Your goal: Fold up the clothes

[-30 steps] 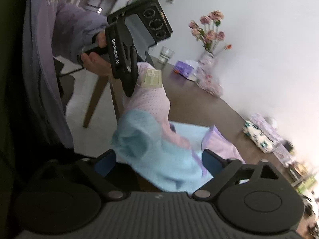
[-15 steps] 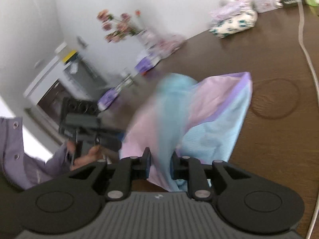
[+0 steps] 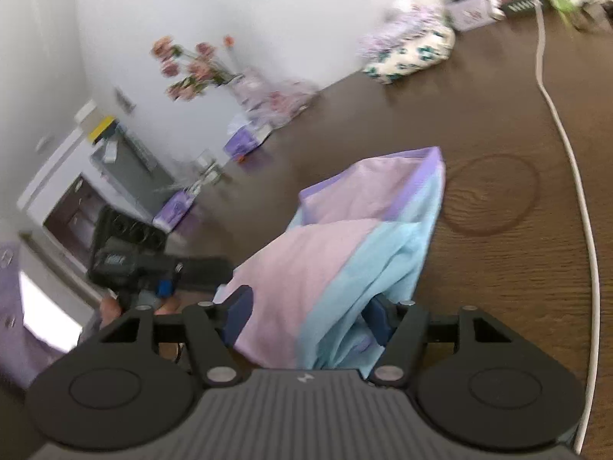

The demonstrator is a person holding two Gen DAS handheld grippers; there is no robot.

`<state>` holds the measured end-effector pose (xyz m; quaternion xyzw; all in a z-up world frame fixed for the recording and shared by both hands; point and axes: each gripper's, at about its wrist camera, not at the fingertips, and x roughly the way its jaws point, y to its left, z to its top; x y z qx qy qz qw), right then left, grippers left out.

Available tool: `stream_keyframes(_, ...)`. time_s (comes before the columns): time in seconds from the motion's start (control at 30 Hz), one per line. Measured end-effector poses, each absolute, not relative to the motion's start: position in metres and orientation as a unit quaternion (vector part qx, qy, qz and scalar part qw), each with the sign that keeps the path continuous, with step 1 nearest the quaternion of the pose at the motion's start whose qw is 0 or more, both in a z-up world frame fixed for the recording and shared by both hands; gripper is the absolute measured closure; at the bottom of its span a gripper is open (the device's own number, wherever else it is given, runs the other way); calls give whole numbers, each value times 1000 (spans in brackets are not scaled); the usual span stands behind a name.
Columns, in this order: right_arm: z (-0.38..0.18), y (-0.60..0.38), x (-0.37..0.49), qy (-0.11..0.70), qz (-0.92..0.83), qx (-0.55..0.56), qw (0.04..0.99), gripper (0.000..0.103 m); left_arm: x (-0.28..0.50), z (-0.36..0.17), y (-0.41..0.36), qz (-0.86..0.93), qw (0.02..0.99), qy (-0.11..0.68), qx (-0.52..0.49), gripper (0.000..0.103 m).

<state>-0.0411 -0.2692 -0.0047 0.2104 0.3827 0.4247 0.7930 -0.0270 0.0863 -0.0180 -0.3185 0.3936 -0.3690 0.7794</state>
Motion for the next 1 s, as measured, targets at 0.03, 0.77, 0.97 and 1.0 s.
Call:
stream_keyframes(0.03,-7,-268,-38,382,425,219,791,74,-29,-15,82,-364,790,386,-307,91)
stream_keyframes(0.77,10,-234,-76,342,428,68,834,86,-87,-4,83,-262,863,367,-228,79)
stream_keyframes(0.97,20,-255,-78,331,389,93,855,68,-83,27,103,-245,891,332,-189,64)
stream_keyframes(1.0,19,-257,-73,332,383,107,855,68,-80,32,103,-245,895,324,-186,64)
